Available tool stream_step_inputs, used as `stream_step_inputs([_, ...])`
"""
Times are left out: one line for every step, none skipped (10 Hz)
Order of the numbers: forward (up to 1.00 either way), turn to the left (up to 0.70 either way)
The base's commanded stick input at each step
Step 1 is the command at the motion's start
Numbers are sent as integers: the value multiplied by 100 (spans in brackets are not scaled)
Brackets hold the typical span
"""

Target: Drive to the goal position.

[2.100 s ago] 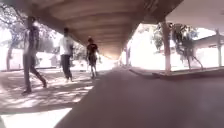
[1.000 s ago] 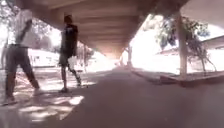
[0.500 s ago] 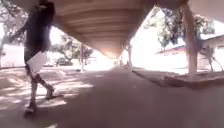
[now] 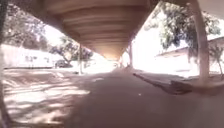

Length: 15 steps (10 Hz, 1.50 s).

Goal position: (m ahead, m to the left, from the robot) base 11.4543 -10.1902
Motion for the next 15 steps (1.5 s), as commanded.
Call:
stream_step_inputs([85, 0])
stream_step_inputs([85, 0])
stream_step_inputs([85, 0])
stream_step_inputs([85, 0])
stream_step_inputs([85, 0])
stream_step_inputs([85, 0])
stream_step_inputs([85, 0])
stream_step_inputs([85, 0])
stream_step_inputs([85, 0])
stream_step_inputs([85, 0])
stream_step_inputs([85, 0])
stream_step_inputs([85, 0])
stream_step_inputs([85, 0])
stream_step_inputs([85, 0])
stream_step_inputs([85, 0])
